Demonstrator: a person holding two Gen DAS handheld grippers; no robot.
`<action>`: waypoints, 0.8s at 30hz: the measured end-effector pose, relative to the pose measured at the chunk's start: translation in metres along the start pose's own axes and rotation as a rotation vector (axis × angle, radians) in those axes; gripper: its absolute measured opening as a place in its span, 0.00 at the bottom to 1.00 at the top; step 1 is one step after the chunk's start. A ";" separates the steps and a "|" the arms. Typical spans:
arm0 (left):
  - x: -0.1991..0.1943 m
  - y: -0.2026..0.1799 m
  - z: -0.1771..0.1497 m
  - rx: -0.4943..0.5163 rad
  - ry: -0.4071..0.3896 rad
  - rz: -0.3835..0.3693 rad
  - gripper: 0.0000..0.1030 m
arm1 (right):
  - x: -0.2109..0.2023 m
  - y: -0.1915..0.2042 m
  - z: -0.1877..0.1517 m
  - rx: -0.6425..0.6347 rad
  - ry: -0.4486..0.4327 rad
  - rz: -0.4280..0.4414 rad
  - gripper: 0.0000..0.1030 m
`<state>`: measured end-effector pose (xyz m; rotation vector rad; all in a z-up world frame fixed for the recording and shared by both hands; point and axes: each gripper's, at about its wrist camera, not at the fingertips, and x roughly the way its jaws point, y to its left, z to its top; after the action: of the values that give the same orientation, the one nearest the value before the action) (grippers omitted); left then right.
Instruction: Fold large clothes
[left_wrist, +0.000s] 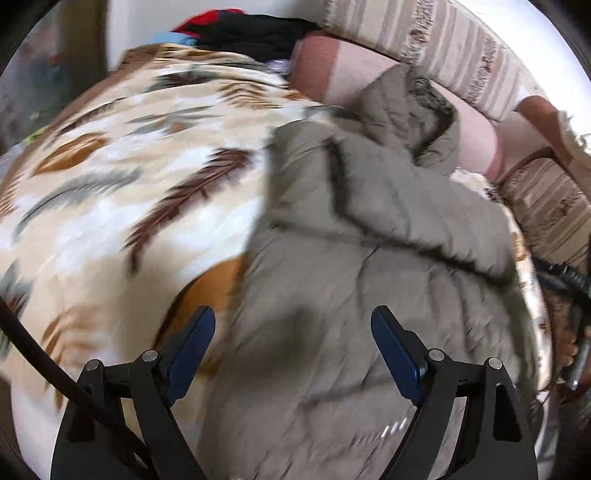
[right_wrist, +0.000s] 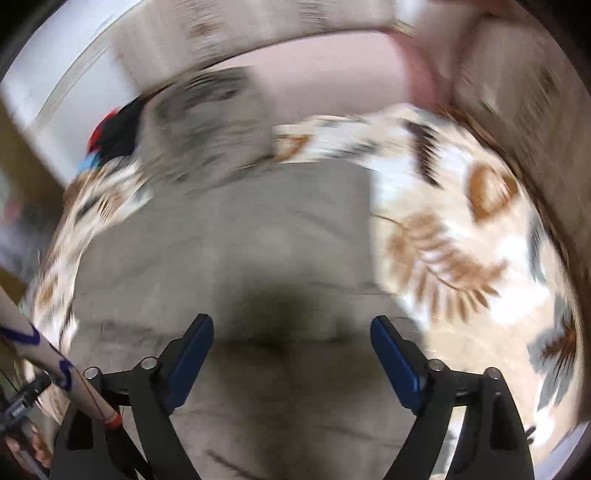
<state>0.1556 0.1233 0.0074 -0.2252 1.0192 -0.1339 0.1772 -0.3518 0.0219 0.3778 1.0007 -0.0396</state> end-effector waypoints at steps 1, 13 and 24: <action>0.011 -0.004 0.016 0.007 0.004 -0.034 0.83 | 0.005 -0.015 0.007 0.058 0.004 0.004 0.91; 0.132 0.009 0.130 -0.089 0.106 -0.234 0.88 | 0.095 -0.041 0.057 0.145 0.086 0.094 0.92; 0.163 -0.021 0.144 -0.052 0.179 -0.204 0.65 | 0.125 -0.006 0.072 0.077 0.119 0.152 0.37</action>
<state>0.3626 0.0859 -0.0497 -0.3694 1.1776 -0.3172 0.3024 -0.3634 -0.0492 0.5307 1.0876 0.0833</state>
